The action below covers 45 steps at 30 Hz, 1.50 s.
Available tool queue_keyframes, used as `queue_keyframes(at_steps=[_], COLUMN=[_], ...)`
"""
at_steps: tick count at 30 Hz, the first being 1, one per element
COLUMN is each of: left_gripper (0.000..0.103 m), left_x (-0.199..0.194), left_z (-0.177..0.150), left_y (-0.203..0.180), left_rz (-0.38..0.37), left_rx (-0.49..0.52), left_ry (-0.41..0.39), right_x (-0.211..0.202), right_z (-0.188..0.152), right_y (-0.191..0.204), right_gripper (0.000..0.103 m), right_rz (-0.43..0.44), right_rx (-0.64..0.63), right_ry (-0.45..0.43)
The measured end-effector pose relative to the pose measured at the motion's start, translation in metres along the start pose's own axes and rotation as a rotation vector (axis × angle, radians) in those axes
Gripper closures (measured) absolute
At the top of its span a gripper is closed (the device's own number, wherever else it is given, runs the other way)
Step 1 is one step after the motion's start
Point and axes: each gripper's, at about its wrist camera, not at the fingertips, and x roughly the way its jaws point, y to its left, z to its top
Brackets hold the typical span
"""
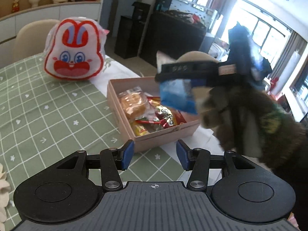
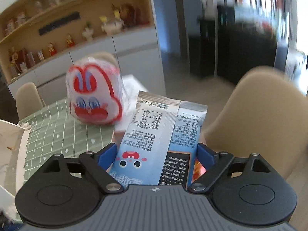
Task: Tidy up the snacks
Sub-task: 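Lower the wafer packet into the pink box and open the right tool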
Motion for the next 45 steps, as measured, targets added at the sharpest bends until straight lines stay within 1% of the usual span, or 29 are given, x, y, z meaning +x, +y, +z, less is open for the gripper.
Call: queue_keyframes(at_steps=[2,3,7,11,13,16,19,20,21,23,25,27,28,29,30,31,32,33,34,35,38,41,44,45], left_gripper=[0.05,0.05,0.05,0.05,0.05,0.05,0.05,0.05,0.05,0.05,0.05,0.05,0.05,0.05,0.05,0.05,0.05,0.05,0.05,0.05,0.05,0.05,0.05,0.05], left_x=[0.001,0.0,0.009,0.018,0.021,0.02,0.024,0.025,0.026,0.028,0.029,0.031,0.032,0.033,0.035,0.036,0.038,0.04,0.042,0.045,0.058,0.075,0.085,0.087], left_z=[-0.001,-0.002,-0.009,-0.013,-0.015,-0.02,-0.024,-0.025,-0.027,-0.03,-0.032,-0.034,-0.035,-0.036,-0.036,-0.036,-0.034,-0.03,-0.024,-0.017,0.013,0.035,0.038,0.036], left_y=[0.007,0.011,0.028,0.035,0.038,0.041,0.046,0.048,0.049,0.051,0.052,0.053,0.053,0.053,0.052,0.051,0.049,0.045,0.041,0.037,0.025,0.021,0.019,0.02], left_rz=[-0.003,-0.008,-0.031,-0.053,-0.059,-0.062,-0.054,-0.052,-0.051,-0.048,-0.048,-0.046,-0.045,-0.044,-0.044,-0.046,-0.049,-0.059,-0.073,-0.084,-0.132,-0.18,-0.167,-0.16], left_rx=[-0.022,-0.036,-0.097,-0.121,-0.124,-0.131,-0.143,-0.149,-0.153,-0.159,-0.164,-0.167,-0.168,-0.17,-0.171,-0.168,-0.16,-0.145,-0.123,-0.097,-0.034,-0.037,-0.037,-0.048], left_ry=[0.0,0.0,0.019,0.043,0.049,0.052,0.067,0.074,0.08,0.09,0.101,0.11,0.113,0.117,0.12,0.123,0.123,0.119,0.11,0.097,0.038,0.03,0.035,0.042], right_x=[0.017,0.021,0.027,0.027,0.033,0.044,0.065,0.068,0.069,0.066,0.06,0.053,0.052,0.052,0.054,0.058,0.063,0.068,0.07,0.071,0.072,0.065,0.046,0.039], right_z=[-0.005,-0.008,-0.01,-0.01,-0.01,-0.014,-0.021,-0.024,-0.027,-0.028,-0.028,-0.03,-0.031,-0.032,-0.035,-0.038,-0.041,-0.043,-0.043,-0.041,-0.032,-0.025,-0.024,-0.024], right_y=[-0.004,-0.006,-0.018,-0.02,-0.017,-0.006,0.004,0.006,0.006,0.002,-0.008,-0.016,-0.016,-0.016,-0.015,-0.015,-0.016,-0.019,-0.022,-0.025,-0.03,-0.035,-0.044,-0.048], right_gripper=[0.014,0.014,0.014,0.014,0.014,0.014,0.014,0.014,0.014,0.014,0.014,0.014,0.014,0.013,0.013,0.013,0.013,0.013,0.012,0.01,0.01,0.011,0.011,0.011], right_rz=[0.006,0.008,0.058,0.08,0.041,-0.051,-0.182,-0.211,-0.221,-0.187,-0.1,-0.032,-0.024,-0.036,-0.071,-0.087,-0.085,-0.049,-0.01,0.0,0.027,0.066,0.172,0.188], right_rx=[0.038,0.054,0.102,0.098,0.071,-0.03,-0.164,-0.192,-0.203,-0.166,-0.091,-0.038,-0.037,-0.052,-0.081,-0.102,-0.114,-0.1,-0.063,-0.032,0.021,0.037,0.073,0.079], right_ry=[0.041,0.045,0.044,0.037,0.059,0.08,0.171,0.177,0.167,0.157,0.143,0.121,0.112,0.111,0.126,0.141,0.171,0.199,0.206,0.197,0.206,0.219,0.204,0.195])
